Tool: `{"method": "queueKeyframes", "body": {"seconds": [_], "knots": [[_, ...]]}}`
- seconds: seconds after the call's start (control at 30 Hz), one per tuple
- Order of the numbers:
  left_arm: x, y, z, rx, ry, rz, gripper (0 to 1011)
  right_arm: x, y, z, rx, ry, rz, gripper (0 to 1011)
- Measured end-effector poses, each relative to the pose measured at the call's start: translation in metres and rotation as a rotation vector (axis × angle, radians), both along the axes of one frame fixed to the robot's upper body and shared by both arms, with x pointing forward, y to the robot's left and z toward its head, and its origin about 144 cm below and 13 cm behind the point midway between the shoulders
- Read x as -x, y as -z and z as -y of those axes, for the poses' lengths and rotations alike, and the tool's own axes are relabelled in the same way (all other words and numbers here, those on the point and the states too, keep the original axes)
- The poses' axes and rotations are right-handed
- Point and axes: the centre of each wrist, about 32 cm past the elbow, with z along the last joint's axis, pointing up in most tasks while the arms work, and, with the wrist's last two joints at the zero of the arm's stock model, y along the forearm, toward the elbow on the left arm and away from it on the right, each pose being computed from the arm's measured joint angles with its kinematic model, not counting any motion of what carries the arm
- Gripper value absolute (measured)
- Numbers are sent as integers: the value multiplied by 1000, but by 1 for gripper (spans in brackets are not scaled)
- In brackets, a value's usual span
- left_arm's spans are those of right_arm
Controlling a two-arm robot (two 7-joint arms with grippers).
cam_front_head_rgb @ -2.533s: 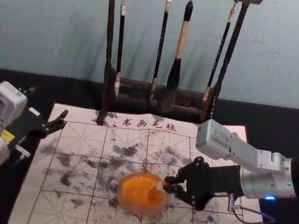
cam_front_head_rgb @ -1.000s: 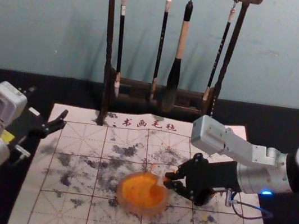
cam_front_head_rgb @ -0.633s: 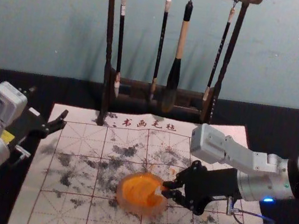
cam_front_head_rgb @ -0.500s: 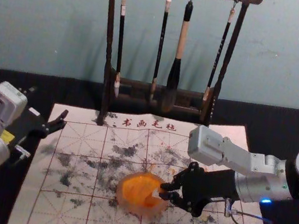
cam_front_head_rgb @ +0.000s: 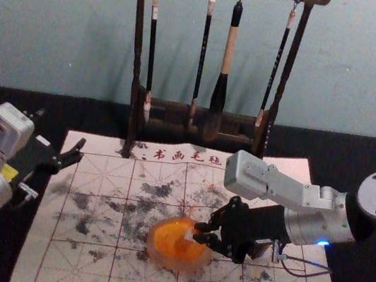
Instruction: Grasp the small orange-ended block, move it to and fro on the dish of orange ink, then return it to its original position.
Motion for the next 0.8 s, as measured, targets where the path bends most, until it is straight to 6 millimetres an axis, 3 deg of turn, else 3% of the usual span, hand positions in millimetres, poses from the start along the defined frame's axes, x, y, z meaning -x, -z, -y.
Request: {"method": "queueKeyframes", "body": {"seconds": [0.37,0.8], "knots": [[0,0,0,0,0,0,1001,-7,0,5,4,26,9,81],[0,0,0,0,0,0,1001,5,-11,16,-30,17,25,81]]}}
